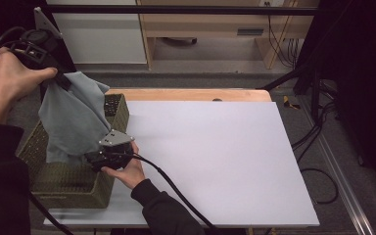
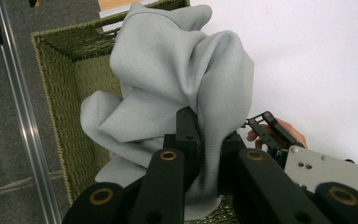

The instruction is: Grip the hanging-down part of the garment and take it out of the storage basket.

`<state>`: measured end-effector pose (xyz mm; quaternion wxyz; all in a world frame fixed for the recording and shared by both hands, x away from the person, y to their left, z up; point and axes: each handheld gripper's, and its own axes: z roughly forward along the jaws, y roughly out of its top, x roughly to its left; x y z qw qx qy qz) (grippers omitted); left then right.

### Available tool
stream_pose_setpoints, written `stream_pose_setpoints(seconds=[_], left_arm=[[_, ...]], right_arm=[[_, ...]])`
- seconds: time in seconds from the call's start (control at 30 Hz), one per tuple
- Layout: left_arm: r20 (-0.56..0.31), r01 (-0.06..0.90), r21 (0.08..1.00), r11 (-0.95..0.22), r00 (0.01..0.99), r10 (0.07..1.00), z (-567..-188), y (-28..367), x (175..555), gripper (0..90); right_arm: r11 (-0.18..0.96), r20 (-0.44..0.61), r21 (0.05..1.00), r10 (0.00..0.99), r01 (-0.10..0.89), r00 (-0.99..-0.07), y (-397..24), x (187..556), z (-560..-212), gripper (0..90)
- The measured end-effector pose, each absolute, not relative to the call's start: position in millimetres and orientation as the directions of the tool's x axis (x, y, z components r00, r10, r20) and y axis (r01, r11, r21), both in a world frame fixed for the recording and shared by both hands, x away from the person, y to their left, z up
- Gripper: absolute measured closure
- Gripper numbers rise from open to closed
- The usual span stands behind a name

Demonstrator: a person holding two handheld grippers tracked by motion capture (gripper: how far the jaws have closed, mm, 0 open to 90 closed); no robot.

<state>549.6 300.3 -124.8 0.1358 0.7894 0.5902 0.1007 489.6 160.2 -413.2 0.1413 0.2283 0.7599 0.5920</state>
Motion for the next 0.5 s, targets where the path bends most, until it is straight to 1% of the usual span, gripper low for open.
stream_pose_setpoints(seconds=[0.17,0.2,0.23,0.27,0.33,0.37,0.43,0.5], left_arm=[[0.002,0.904,0.333,-0.27,0.285,0.958,-124.8,297.8,549.9,83.8],[0.003,0.903,0.333,-0.271,0.286,0.958,-124.8,297.5,549.8,83.8],[0.001,0.904,0.332,-0.27,0.286,0.958,-124.8,297.1,549.8,83.8],[0.003,0.903,0.333,-0.272,0.287,0.958,-124.6,296.8,549.7,83.8],[0.003,0.902,0.334,-0.273,0.289,0.957,-124.4,296.6,549.7,83.8],[0.003,0.902,0.333,-0.273,0.289,0.957,-124.5,296.5,549.8,83.8],[0.003,0.901,0.333,-0.276,0.292,0.956,-124.8,296.1,549.8,83.8],[0.003,0.901,0.333,-0.277,0.293,0.956,-124.9,296.0,549.5,83.8]], right_arm=[[0.214,0.032,0.963,0.508,0.162,-0.861,164.7,485.1,-412.8,11.9],[0.219,0.023,0.963,0.509,0.155,-0.861,165.4,485.6,-412.6,13.2],[0.222,0.02,0.962,0.527,0.161,-0.85,165.8,486.5,-411.5,18.5],[0.222,0.02,0.962,0.527,0.161,-0.85,165.8,486.5,-411.5,18.5],[0.208,0.03,0.964,0.541,0.168,-0.841,164.7,488.0,-410.5,29.2],[0.203,0.029,0.965,0.547,0.166,-0.836,163.9,488.7,-410.1,36.6],[0.206,0.024,0.964,0.563,0.169,-0.826,162.6,488.8,-409.0,52.6],[0.203,0.027,0.964,0.566,0.171,-0.824,161.3,490.1,-408.6,71.1]])
